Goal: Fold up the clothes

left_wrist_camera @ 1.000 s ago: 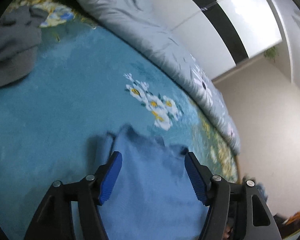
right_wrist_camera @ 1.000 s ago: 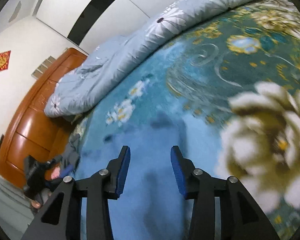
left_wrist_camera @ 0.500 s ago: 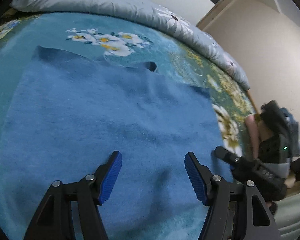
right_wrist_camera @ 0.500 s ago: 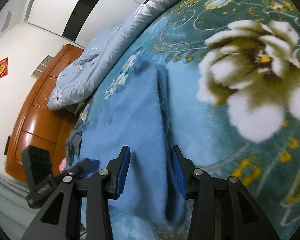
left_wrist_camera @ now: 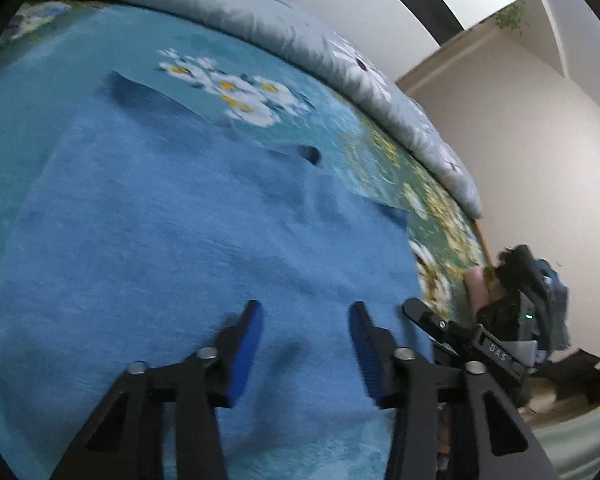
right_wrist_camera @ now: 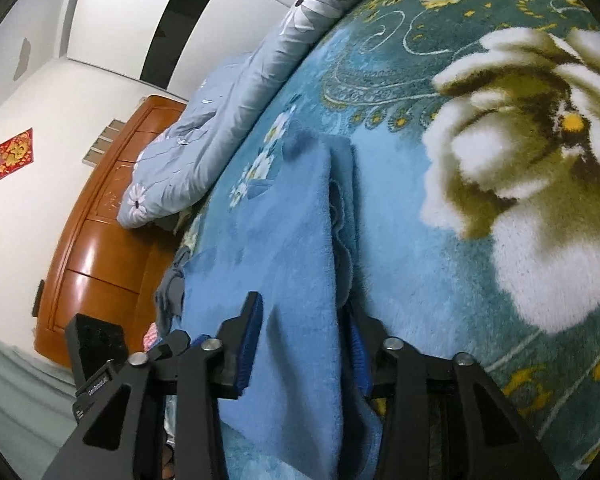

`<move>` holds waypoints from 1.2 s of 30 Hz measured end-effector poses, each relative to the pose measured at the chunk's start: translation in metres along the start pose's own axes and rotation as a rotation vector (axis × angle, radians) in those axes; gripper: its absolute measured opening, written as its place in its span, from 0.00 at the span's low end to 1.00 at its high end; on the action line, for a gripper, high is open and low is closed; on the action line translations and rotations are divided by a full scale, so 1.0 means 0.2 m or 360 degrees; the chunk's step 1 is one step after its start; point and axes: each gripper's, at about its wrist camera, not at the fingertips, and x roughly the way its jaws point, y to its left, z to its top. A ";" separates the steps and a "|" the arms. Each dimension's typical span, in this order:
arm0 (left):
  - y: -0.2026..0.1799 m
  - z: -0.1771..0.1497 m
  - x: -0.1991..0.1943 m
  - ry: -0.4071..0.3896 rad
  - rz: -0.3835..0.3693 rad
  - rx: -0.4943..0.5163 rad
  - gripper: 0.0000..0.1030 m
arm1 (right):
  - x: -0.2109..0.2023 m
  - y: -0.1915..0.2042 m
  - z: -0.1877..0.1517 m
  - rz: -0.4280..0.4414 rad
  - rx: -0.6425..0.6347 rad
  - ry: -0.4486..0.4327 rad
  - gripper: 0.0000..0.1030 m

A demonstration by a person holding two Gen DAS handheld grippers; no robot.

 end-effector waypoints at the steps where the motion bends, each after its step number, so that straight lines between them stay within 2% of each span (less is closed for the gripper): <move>1: 0.00 0.00 0.02 0.0018 0.0027 -0.0002 0.28 | 0.00 0.00 0.00 0.0000 0.0016 0.0006 0.21; 2: 0.01 -0.01 0.04 0.0033 0.0050 -0.0005 0.26 | 0.00 0.00 0.00 0.0003 0.0026 0.0006 0.17; 6: 0.00 -0.01 0.08 0.0015 0.0127 0.0046 0.22 | -0.01 0.05 0.01 -0.0008 0.0013 -0.0012 0.14; 9: -0.03 -0.03 0.07 0.0007 0.0192 0.0096 0.21 | -0.03 0.16 0.03 -0.0072 -0.0067 -0.0025 0.13; 15: -0.06 -0.19 -0.04 -0.0031 0.0247 0.0174 0.21 | -0.04 0.46 0.05 -0.0270 -0.0274 -0.0001 0.13; 18: -0.02 -0.27 -0.10 -0.0041 0.0233 0.0186 0.21 | -0.02 0.64 0.03 -0.0333 -0.0387 0.0025 0.13; 21: 0.07 -0.26 -0.27 -0.0154 0.0127 0.0076 0.21 | 0.02 0.82 0.00 -0.0397 -0.0508 0.0036 0.13; 27: 0.38 -0.20 -0.65 -0.0415 0.0089 -0.0182 0.22 | 0.20 1.15 -0.08 -0.0474 -0.0687 0.0090 0.13; 32: 0.66 -0.25 -0.84 -0.0505 0.0117 -0.0379 0.24 | 0.50 1.32 -0.16 -0.0551 -0.0758 0.0196 0.13; 36: 0.82 -0.29 -0.92 -0.0532 0.0131 -0.0498 0.25 | 0.70 1.36 -0.27 -0.0597 -0.0799 0.0282 0.13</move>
